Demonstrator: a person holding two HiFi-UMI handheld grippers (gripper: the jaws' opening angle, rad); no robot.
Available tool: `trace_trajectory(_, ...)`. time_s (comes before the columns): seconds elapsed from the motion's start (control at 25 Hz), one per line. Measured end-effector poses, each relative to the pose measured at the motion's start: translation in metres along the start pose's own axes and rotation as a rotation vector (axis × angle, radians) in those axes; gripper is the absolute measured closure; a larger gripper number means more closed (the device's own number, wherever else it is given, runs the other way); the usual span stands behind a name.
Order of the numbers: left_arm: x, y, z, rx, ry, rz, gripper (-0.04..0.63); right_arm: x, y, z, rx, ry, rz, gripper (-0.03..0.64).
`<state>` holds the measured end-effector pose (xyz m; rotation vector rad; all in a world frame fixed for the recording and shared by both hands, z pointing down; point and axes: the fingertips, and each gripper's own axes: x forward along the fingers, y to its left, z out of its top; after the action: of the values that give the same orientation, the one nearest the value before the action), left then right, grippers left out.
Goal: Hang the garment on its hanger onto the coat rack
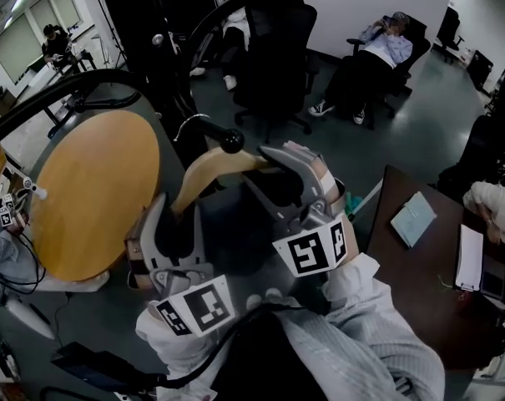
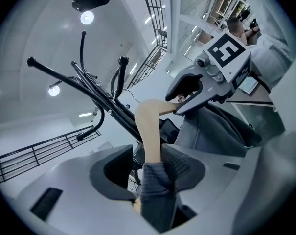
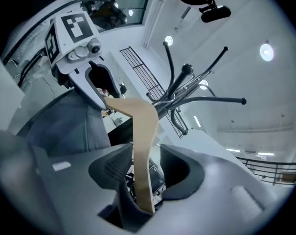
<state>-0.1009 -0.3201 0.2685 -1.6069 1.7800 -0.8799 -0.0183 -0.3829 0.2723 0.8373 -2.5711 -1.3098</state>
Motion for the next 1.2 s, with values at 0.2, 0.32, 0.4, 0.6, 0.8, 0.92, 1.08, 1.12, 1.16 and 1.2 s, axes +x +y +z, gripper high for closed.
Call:
trace_trajectory(0.2, -0.021, 0.004, 0.023, -0.054, -0.088, 0.011, 0.428, -0.023, -0.003, 0.013, 0.017, -0.024, -0.007, 0.462)
trace_trajectory(0.32, -0.026, 0.010, 0.035, -0.118, -0.137, 0.034, 0.428, -0.032, -0.009, 0.021, 0.082, -0.022, -0.066, 0.462)
trace_trajectory(0.4, -0.029, 0.009, 0.044, -0.167, -0.183, 0.035, 0.428, -0.038, -0.012, 0.024, 0.158, -0.022, -0.097, 0.466)
trace_trajectory(0.6, -0.035, -0.005, 0.069, -0.381, -0.327, -0.048, 0.431, -0.053, -0.017, 0.014, 0.382, 0.032, -0.200, 0.600)
trace_trajectory(0.8, -0.029, -0.022, 0.067, -0.559, -0.315, -0.089, 0.591, -0.067, -0.023, 0.002, 0.561, 0.027, -0.267, 0.615)
trace_trajectory(0.92, -0.023, -0.036, 0.069, -0.601, -0.306, -0.127, 0.591, -0.074, -0.024, -0.004, 0.631, 0.020, -0.278, 0.615)
trace_trajectory(1.08, -0.014, -0.050, 0.070, -0.604, -0.281, -0.154, 0.591, -0.075, -0.022, -0.013, 0.641, 0.045, -0.265, 0.615)
trace_trajectory(1.12, -0.012, -0.051, 0.070, -0.612, -0.276, -0.157, 0.591, -0.074, -0.021, -0.014, 0.645, 0.048, -0.260, 0.615)
trace_trajectory(1.16, -0.010, -0.052, 0.069, -0.622, -0.270, -0.161, 0.591, -0.073, -0.020, -0.016, 0.647, 0.052, -0.254, 0.615)
trace_trajectory(1.2, -0.008, -0.053, 0.069, -0.630, -0.263, -0.167, 0.591, -0.072, -0.020, -0.018, 0.646, 0.057, -0.248, 0.616)
